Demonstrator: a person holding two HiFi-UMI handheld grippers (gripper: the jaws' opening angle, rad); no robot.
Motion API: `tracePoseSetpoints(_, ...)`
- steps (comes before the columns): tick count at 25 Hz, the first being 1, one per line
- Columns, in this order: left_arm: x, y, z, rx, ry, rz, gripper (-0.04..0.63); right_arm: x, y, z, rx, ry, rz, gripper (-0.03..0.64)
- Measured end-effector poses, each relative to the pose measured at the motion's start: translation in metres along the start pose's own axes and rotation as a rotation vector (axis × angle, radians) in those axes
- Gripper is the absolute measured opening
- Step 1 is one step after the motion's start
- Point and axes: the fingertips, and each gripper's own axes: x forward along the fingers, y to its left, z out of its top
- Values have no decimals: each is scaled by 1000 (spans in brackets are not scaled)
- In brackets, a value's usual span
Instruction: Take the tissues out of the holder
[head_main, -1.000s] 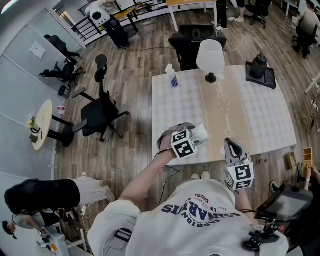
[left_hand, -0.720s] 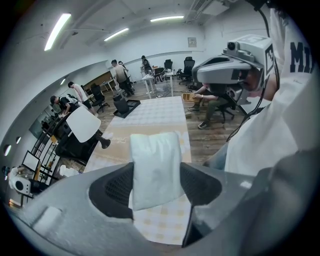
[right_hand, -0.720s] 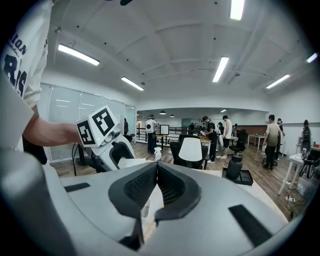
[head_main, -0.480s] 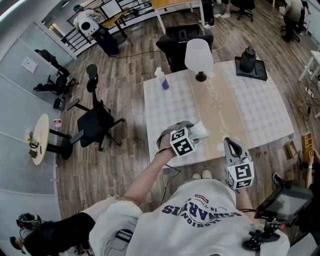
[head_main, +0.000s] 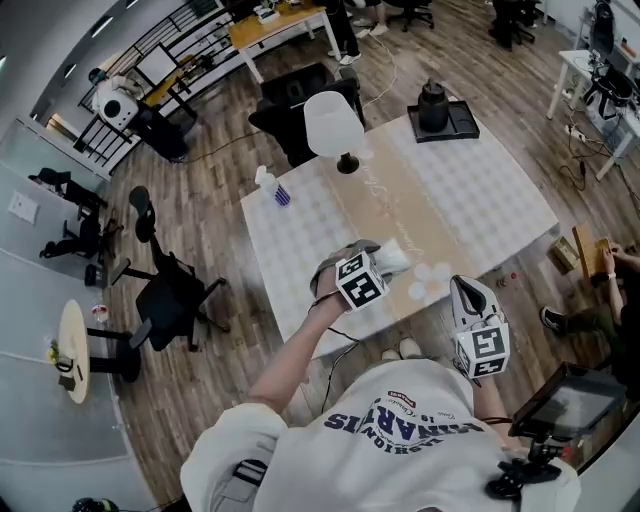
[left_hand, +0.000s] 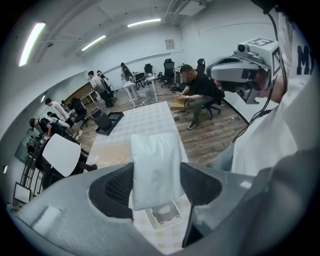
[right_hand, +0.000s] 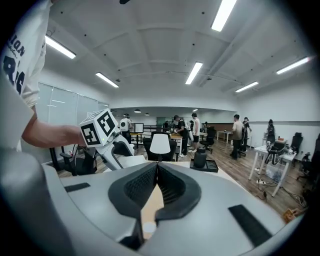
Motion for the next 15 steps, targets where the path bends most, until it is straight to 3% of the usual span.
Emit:
tracePoseSetpoints(7, 49, -8, 32, 65, -6, -67, 291, -34, -34, -11, 45, 18, -138, 8)
tracePoseSetpoints(15, 126, -17, 28, 59, 37, -167, 291, -55, -58, -22, 81, 36, -241, 8)
